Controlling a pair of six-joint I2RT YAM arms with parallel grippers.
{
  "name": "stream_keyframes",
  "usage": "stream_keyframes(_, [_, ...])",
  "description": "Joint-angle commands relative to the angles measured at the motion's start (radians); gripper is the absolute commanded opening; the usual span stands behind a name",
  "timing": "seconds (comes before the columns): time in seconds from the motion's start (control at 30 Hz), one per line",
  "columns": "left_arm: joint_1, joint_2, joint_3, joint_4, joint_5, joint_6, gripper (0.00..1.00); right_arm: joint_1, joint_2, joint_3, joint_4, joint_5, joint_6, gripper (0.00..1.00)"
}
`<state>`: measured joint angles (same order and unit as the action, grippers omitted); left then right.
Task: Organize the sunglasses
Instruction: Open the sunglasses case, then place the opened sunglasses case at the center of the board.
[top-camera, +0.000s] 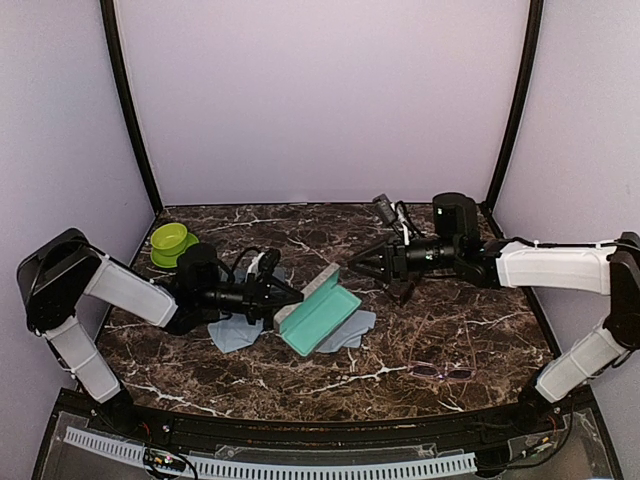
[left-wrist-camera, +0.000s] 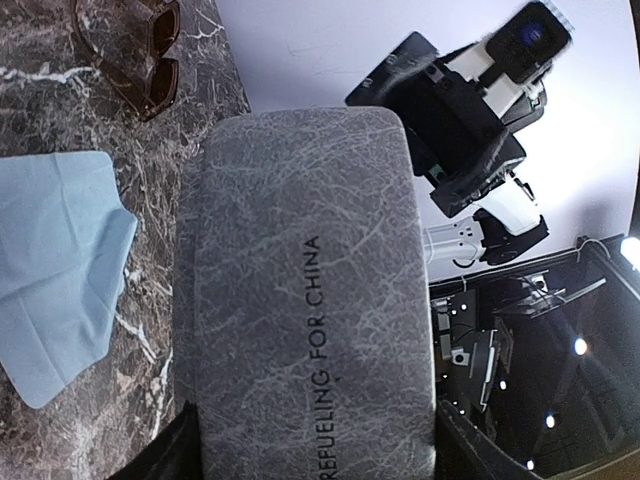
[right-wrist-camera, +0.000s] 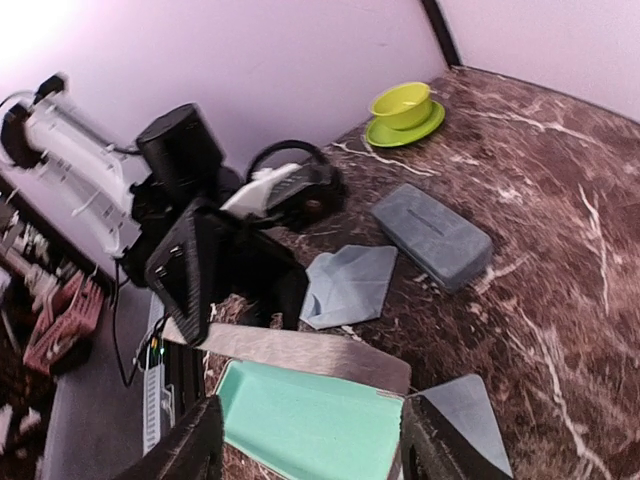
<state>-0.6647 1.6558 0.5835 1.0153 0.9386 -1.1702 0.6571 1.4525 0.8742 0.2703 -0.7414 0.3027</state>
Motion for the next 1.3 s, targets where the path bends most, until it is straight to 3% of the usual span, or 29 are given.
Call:
stream_keyframes(0.0, [0.003,-0.111,0.078,-0.304,-0.023,0.257,0.0,0.0,-0.015,0.038,-0.22,0.198,-0.047,0.79])
stream_keyframes(0.2, [0.017,-0.198,0.124,-0.711,-0.093,0.464,0.0,0.032,0.006,0.033,-0.287,0.293,-0.091,0.81])
stream_keyframes(0.33, [0.043,-0.24,0.086,-0.832,-0.096,0.519,0.0,0.032,0.022,0.019,-0.268,0.308,-0.084,0.81])
stream_keyframes(0.63, [0.115,-0.247,-0.039,-0.744,-0.031,0.502,0.0,0.033,0.051,-0.014,-0.228,0.315,-0.071,0.81])
stream_keyframes(0.83, [0.139,-0.219,-0.153,-0.506,0.041,0.393,0.01,0.036,0.051,-0.042,-0.207,0.321,-0.062,0.81])
stream_keyframes(1.27, [0.155,-0.332,-0.287,-0.338,0.022,0.289,0.05,0.055,0.093,-0.04,-0.181,0.324,-0.062,0.8])
